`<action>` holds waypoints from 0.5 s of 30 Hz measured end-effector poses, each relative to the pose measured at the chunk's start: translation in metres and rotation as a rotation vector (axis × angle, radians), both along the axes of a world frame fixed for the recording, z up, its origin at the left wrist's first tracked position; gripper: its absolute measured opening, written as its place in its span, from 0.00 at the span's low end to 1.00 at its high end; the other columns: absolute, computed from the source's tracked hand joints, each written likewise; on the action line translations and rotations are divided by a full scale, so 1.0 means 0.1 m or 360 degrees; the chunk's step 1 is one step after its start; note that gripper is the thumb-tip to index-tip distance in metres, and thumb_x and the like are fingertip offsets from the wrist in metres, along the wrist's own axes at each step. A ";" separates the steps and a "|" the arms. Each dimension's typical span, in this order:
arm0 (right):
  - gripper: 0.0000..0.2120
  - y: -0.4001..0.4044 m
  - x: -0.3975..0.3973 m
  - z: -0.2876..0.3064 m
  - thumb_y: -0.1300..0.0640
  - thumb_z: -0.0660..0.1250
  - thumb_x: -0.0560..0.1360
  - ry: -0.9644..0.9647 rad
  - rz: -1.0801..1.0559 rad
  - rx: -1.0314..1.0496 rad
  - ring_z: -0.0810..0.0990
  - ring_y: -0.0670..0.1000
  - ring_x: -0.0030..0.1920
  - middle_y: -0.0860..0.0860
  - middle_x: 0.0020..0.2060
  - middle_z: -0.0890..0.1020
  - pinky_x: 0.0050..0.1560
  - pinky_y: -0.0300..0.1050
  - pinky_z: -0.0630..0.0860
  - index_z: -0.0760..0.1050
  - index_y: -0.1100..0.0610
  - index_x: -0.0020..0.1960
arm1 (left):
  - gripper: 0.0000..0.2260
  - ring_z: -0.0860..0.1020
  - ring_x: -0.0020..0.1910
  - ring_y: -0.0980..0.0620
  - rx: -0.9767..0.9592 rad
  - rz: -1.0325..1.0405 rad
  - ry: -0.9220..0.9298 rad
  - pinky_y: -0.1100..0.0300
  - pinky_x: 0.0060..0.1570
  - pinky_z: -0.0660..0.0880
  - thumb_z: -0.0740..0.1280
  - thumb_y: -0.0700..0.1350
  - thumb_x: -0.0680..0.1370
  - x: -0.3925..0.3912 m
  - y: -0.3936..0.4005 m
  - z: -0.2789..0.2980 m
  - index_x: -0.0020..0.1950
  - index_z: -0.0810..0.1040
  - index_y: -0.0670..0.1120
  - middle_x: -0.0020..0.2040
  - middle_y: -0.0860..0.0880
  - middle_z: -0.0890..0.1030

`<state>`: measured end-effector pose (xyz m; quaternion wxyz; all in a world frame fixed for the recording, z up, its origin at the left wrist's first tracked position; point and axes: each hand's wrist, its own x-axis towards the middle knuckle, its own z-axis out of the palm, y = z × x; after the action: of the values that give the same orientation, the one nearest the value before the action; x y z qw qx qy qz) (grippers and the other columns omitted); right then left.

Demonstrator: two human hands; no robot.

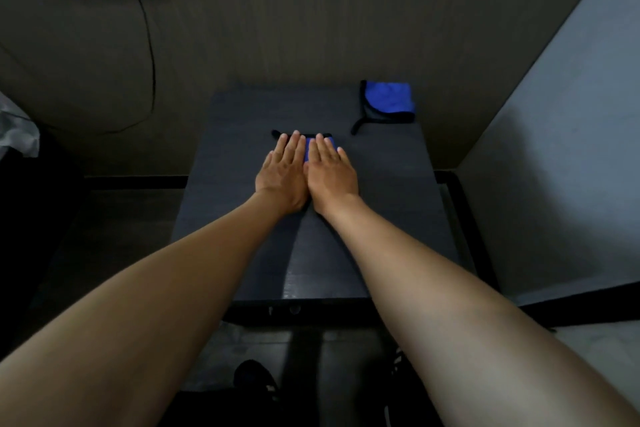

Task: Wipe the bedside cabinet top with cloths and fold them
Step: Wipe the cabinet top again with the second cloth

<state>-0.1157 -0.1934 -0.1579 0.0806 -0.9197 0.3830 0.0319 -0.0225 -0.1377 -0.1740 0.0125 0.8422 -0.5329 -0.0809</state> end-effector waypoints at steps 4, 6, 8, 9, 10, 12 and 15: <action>0.25 -0.23 -0.44 -0.03 0.56 0.44 0.86 -0.0010 -0.0084 -0.0009 0.43 0.51 0.80 0.54 0.81 0.45 0.78 0.49 0.42 0.43 0.60 0.80 | 0.30 0.37 0.80 0.49 0.0001 -0.0053 -0.0008 0.51 0.78 0.46 0.49 0.52 0.84 -0.45 -0.24 0.03 0.81 0.38 0.45 0.81 0.48 0.38; 0.25 -0.35 -0.65 -0.04 0.57 0.43 0.86 0.0000 -0.0110 -0.0035 0.44 0.51 0.80 0.55 0.81 0.46 0.78 0.48 0.43 0.43 0.60 0.80 | 0.29 0.38 0.80 0.49 -0.0012 -0.0063 0.0016 0.52 0.78 0.47 0.49 0.51 0.84 -0.67 -0.36 0.05 0.81 0.39 0.45 0.81 0.49 0.39; 0.25 -0.46 -0.85 -0.05 0.57 0.43 0.86 0.0018 -0.0147 -0.0060 0.45 0.52 0.80 0.56 0.80 0.46 0.78 0.49 0.43 0.43 0.61 0.80 | 0.29 0.38 0.80 0.49 -0.0009 -0.0099 0.0033 0.52 0.78 0.46 0.49 0.51 0.84 -0.87 -0.49 0.07 0.81 0.39 0.45 0.81 0.49 0.39; 0.25 -0.52 -0.94 -0.05 0.57 0.44 0.86 0.0024 -0.0172 -0.0078 0.45 0.52 0.80 0.56 0.80 0.46 0.78 0.49 0.43 0.43 0.61 0.80 | 0.29 0.38 0.80 0.49 -0.0003 -0.0121 0.0035 0.52 0.78 0.46 0.49 0.51 0.84 -0.96 -0.56 0.07 0.81 0.39 0.45 0.81 0.49 0.38; 0.25 -0.56 -1.04 -0.05 0.57 0.46 0.85 0.0035 -0.0195 -0.0102 0.45 0.52 0.80 0.56 0.80 0.46 0.78 0.49 0.44 0.43 0.61 0.80 | 0.30 0.38 0.80 0.49 0.0008 -0.0143 0.0029 0.52 0.78 0.45 0.49 0.52 0.84 -1.05 -0.63 0.07 0.81 0.38 0.45 0.81 0.49 0.38; 0.28 -0.65 -1.19 -0.05 0.58 0.50 0.85 0.0060 -0.0223 -0.0143 0.45 0.52 0.80 0.56 0.80 0.46 0.79 0.50 0.45 0.43 0.61 0.80 | 0.30 0.37 0.80 0.49 0.0032 -0.0187 0.0020 0.51 0.79 0.45 0.50 0.53 0.84 -1.18 -0.76 0.07 0.81 0.38 0.45 0.81 0.49 0.37; 0.31 -0.78 -1.32 -0.03 0.59 0.55 0.83 0.0102 -0.0238 -0.0171 0.44 0.53 0.80 0.56 0.80 0.45 0.79 0.51 0.45 0.43 0.61 0.80 | 0.32 0.36 0.79 0.49 0.0053 -0.0228 0.0021 0.51 0.79 0.43 0.51 0.53 0.84 -1.29 -0.93 0.06 0.81 0.37 0.45 0.81 0.48 0.37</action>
<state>-0.2476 -0.2717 -0.1610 0.0211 -0.8900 0.4542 0.0346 -0.1514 -0.2310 -0.1683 -0.0039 0.8014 -0.5903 -0.0961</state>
